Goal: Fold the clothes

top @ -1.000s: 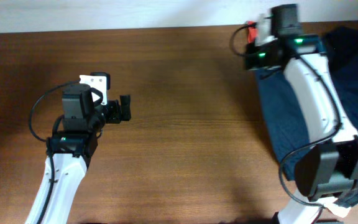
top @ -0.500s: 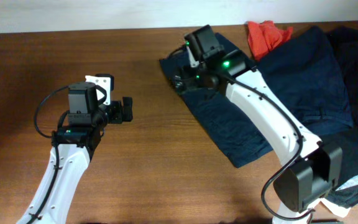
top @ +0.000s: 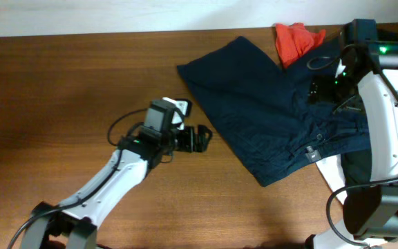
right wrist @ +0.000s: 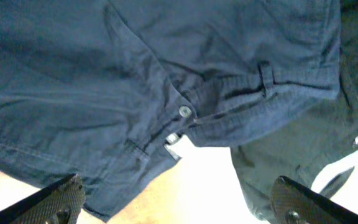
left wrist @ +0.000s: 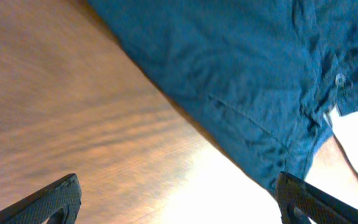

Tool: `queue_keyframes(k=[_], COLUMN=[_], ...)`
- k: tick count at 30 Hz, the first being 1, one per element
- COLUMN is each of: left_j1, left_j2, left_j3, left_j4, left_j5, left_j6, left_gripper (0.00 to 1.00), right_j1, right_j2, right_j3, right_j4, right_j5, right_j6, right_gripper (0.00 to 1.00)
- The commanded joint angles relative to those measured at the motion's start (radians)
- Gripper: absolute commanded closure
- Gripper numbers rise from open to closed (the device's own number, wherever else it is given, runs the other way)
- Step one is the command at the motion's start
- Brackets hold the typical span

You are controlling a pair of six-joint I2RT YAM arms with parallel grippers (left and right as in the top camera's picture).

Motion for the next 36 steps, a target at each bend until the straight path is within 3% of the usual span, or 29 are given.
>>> queue_keyframes(k=[1, 6, 11, 14, 19, 21, 22, 23, 24, 26, 28, 29, 30, 31, 32, 33, 36], left_j1=[-0.062, -0.197, -0.269, -0.291, -0.342, -0.369, -0.377, -0.377, -0.371, -0.340, -0.309, -0.294, -0.280, -0.269, -0.265, -0.264, -0.272], left_j2=[0.028, 0.105, 0.206, 0.274, 0.414, 0.479, 0.494, 0.495, 0.495, 0.495, 0.494, 0.487, 0.478, 0.468, 0.463, 0.461, 0.461], left_j3=[0.016, 0.016, 0.016, 0.016, 0.016, 0.016, 0.016, 0.016, 0.016, 0.016, 0.016, 0.016, 0.016, 0.016, 0.016, 0.016, 0.016], left_j4=[-0.035, -0.053, -0.034, 0.135, 0.460, 0.603, 0.637, 0.632, 0.617, 0.579, 0.563, 0.562, 0.558, 0.542, 0.528, 0.496, 0.313], left_j5=[0.069, 0.072, 0.086, 0.199, 0.203, 0.203, 0.200, 0.184, 0.161, 0.159, 0.290, 0.381, 0.426, 0.426, 0.420, 0.399, 0.285], left_j6=[-0.035, -0.054, -0.254, -0.291, -0.514, -0.593, -0.593, -0.592, -0.572, -0.520, -0.520, -0.520, -0.520, -0.521, -0.520, -0.521, -0.541], left_gripper=[0.01, 0.01, 0.01, 0.01, 0.05, 0.36, 0.60, 0.75, 0.99, 0.99, 0.98, 0.85, 0.65, 0.54, 0.36, 0.01, 0.01], right_j1=[-0.007, -0.007, -0.007, -0.007, -0.008, -0.008, -0.008, -0.008, -0.008, -0.008, -0.008, -0.009, -0.009, -0.009, -0.009, -0.009, -0.009], right_j2=[-0.014, -0.018, -0.019, -0.019, -0.019, -0.019, -0.019, -0.019, -0.019, -0.019, -0.019, -0.019, -0.019, -0.019, -0.019, -0.019, -0.019], right_j3=[0.009, 0.009, 0.009, 0.009, 0.009, 0.009, 0.009, 0.009, 0.009, 0.009, 0.009, 0.009, 0.009, 0.009, 0.009, 0.009, 0.009], right_j4=[-0.039, -0.106, -0.113, -0.113, -0.110, -0.115, -0.119, -0.121, -0.121, -0.121, -0.121, -0.120, -0.119, -0.117, -0.117, -0.117, -0.117], right_j5=[0.004, -0.013, -0.015, -0.014, -0.014, -0.014, -0.014, -0.014, -0.014, -0.014, -0.014, -0.014, -0.014, -0.014, -0.014, -0.014, -0.014], right_j6=[0.006, 0.009, 0.009, 0.013, 0.016, 0.016, 0.016, 0.016, 0.016, 0.016, 0.016, 0.016, 0.016, 0.016, 0.016, 0.016, 0.016], right_gripper=[0.01, 0.01, 0.01, 0.01, 0.01, 0.01, 0.01, 0.01, 0.01, 0.01, 0.01, 0.01, 0.01, 0.01, 0.01, 0.01, 0.01])
